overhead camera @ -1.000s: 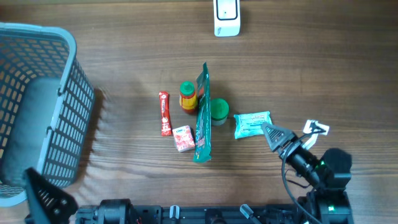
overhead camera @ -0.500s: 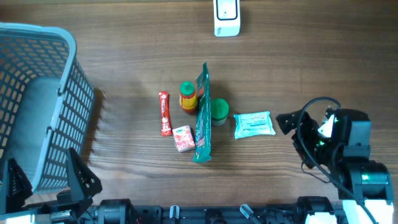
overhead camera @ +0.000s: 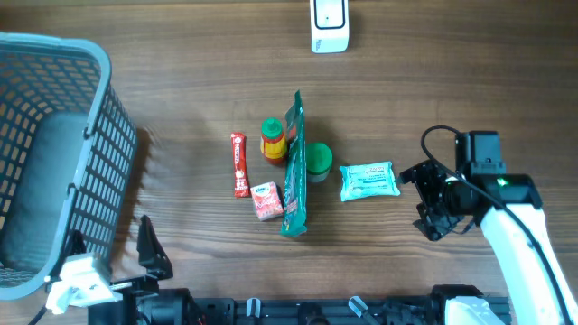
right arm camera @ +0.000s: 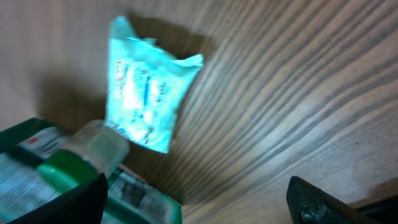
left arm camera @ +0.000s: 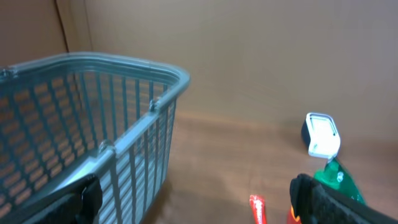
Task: Scan the item barcode
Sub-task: 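Grasp the white wipes pack with the right gripper, then lift the wipes pack and carry it toward the white scanner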
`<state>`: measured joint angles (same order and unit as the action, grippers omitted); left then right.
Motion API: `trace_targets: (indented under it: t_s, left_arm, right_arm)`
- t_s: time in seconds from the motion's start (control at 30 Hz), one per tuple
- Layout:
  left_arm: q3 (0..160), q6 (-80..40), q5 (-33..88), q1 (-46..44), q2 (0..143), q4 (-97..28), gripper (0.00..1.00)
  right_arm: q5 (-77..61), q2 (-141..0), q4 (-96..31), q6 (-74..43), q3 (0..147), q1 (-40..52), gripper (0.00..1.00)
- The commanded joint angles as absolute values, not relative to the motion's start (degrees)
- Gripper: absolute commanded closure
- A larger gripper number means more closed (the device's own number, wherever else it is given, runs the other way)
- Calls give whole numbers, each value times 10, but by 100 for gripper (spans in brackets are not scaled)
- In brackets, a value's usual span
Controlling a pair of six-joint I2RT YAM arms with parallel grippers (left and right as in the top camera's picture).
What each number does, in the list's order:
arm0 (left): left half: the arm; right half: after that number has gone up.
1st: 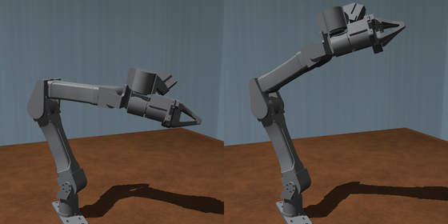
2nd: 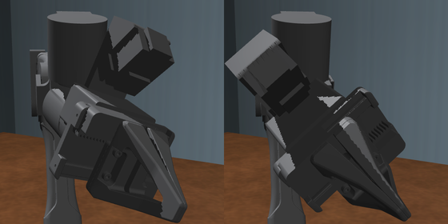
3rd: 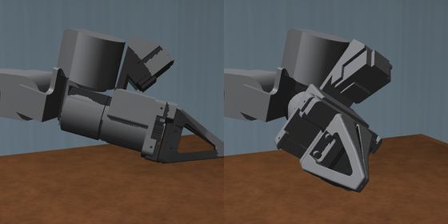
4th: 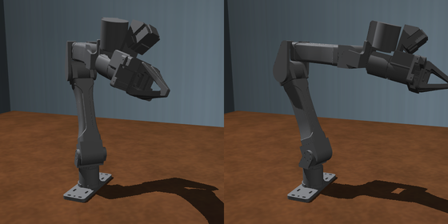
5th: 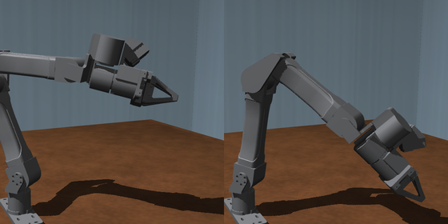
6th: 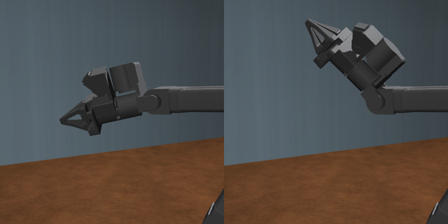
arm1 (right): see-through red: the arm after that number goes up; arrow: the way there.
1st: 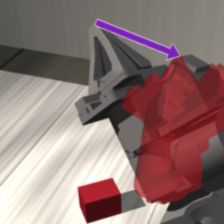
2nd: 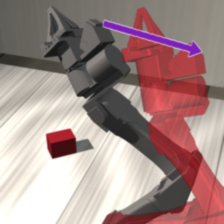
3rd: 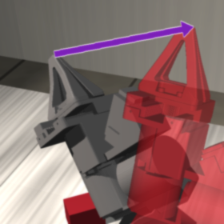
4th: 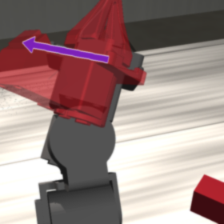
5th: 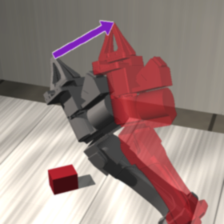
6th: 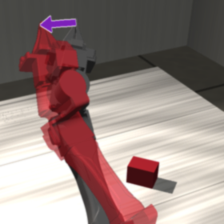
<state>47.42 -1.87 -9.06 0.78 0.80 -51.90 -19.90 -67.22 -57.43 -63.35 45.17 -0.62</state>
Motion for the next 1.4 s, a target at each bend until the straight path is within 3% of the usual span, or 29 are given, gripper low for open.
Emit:
trace_targets:
  t_s: [0.0,0.3,0.47,0.73,0.87,0.93,0.97,1.13,1.37]
  left_arm:
    - [474,-22,-84,10,3,-561,0]
    - [474,-22,-83,10,3,-606,0]
    - [474,-22,-83,10,3,-606,0]
    - [474,-22,-84,10,3,-606,0]
    - [474,-22,-84,10,3,-619,0]
    - [474,-22,-84,10,3,-640,0]
    - [474,-22,-84,10,3,-646,0]
    - [474,-22,-84,10,3,-646,0]
    - [474,-22,-84,10,3,-646,0]
  right_arm:
    - [-206,-742,-554,-647,456,-6,14]
    - [-255,-847,-451,-715,456,50,20]
    - [-192,-850,-391,-834,456,109,20]
    - [-135,-909,-370,-844,456,136,28]
    - [-137,-964,-367,-856,456,136,60]
    - [-132,-966,-367,-851,456,136,84]
    - [-132,-966,-362,-830,456,136,96]
    - [-147,-959,-346,-665,458,133,96]
    - [-359,-787,-311,-361,470,40,96]
